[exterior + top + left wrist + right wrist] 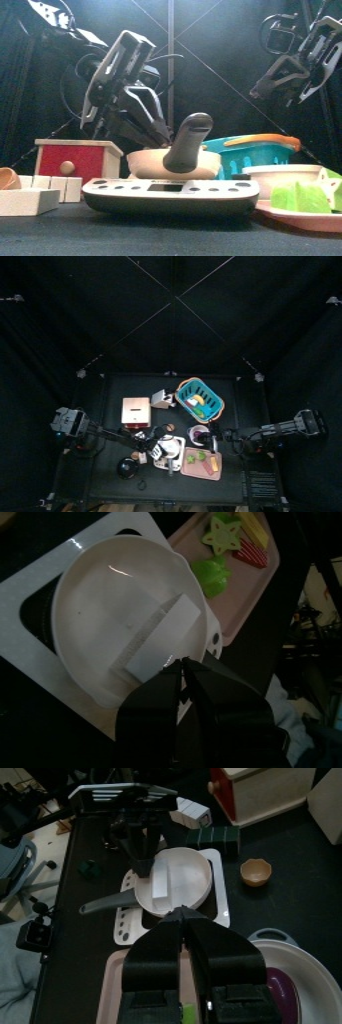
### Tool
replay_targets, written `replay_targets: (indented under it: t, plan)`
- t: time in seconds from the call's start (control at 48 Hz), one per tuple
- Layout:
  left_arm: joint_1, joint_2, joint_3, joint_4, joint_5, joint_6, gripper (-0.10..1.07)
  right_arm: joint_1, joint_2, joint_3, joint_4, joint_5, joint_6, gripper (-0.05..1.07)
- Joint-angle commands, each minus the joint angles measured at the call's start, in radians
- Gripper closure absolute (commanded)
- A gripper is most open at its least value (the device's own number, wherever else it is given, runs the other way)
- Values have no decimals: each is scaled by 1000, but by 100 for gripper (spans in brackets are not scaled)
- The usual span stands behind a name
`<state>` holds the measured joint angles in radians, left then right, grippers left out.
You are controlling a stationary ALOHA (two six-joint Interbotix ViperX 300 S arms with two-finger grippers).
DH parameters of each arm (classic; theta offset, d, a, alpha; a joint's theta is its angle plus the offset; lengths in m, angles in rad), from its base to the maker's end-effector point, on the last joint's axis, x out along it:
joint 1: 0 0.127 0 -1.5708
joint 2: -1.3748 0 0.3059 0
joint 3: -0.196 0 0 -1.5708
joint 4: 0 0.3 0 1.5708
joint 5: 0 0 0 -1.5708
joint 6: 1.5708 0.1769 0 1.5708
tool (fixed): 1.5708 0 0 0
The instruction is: Place rice in pan
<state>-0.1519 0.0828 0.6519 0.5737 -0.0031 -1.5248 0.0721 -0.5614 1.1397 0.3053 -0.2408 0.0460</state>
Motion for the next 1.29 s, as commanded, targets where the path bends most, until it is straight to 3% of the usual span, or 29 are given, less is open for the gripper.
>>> replay_targets:
  t: [0.0,0.583,1.0,1.271]
  plan:
    - [17,-11,-14,2,20,2,44,-2,-5,-17,-2,-5,-2,101]
    - [58,-2,-72,35,46,3,44,-2,20,-20,-3,-5,-2,101]
    - [87,9,-72,46,37,5,44,-3,26,-18,-3,-3,-2,101]
    - [81,-71,-46,176,11,3,44,5,26,-21,15,9,2,101]
